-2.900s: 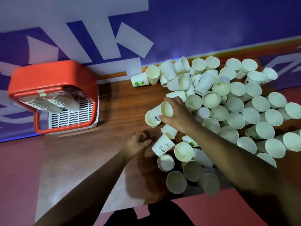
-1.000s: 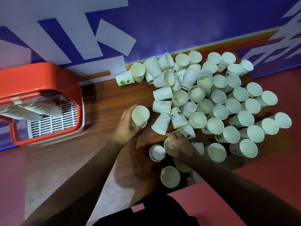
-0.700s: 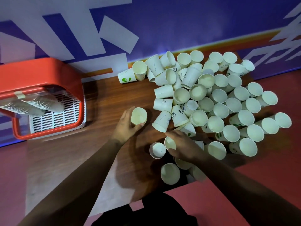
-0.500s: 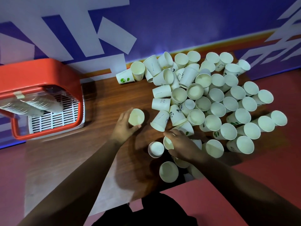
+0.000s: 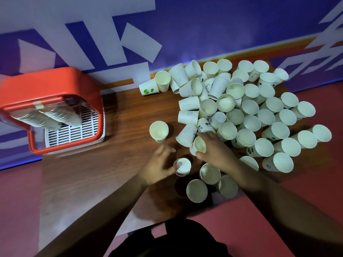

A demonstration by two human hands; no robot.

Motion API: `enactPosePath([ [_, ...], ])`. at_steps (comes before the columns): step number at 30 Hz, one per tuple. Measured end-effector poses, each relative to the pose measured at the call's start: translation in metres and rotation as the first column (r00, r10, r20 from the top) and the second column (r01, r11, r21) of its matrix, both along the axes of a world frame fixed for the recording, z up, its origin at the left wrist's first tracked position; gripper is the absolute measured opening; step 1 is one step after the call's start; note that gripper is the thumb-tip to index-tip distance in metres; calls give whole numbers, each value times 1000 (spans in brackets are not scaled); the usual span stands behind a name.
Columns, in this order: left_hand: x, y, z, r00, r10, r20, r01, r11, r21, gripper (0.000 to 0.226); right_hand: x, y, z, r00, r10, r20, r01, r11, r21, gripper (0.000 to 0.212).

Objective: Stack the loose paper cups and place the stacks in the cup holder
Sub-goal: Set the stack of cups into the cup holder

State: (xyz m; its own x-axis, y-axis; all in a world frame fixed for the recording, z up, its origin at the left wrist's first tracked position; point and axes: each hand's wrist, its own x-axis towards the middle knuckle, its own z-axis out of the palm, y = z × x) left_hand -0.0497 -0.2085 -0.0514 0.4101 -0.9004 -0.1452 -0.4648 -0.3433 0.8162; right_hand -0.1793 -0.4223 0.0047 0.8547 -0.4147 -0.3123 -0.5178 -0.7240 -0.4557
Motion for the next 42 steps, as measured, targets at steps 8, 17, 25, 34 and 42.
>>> enactPosePath([
  [8, -17, -13, -27, 993, -115, -5, 115, 985, 129, 99, 34, -8, 20, 983, -143, 112, 133, 987, 94, 71],
  [17, -23, -16, -28, 1000, -31, 0, 30, 991, 131, 64, 59, -4, 23, 967, -170, 187, 151, 982, 112, 71],
  [25, 9, 46, -4, 866, 377, -328, -393, 919, 18, 53, 98, 18, 36, 961, -107, 254, 65, 984, 167, 65],
  [34, 51, 89, 22, 323, 597, -734, -861, 507, 34, 27, 130, 47, 2, 969, 225, 101, -229, 973, 29, 73],
  [42, 48, 68, 33, 179, 371, -911, -877, 481, 23, 33, 125, 60, 3, 972, 1, 233, -65, 963, 263, 60],
])
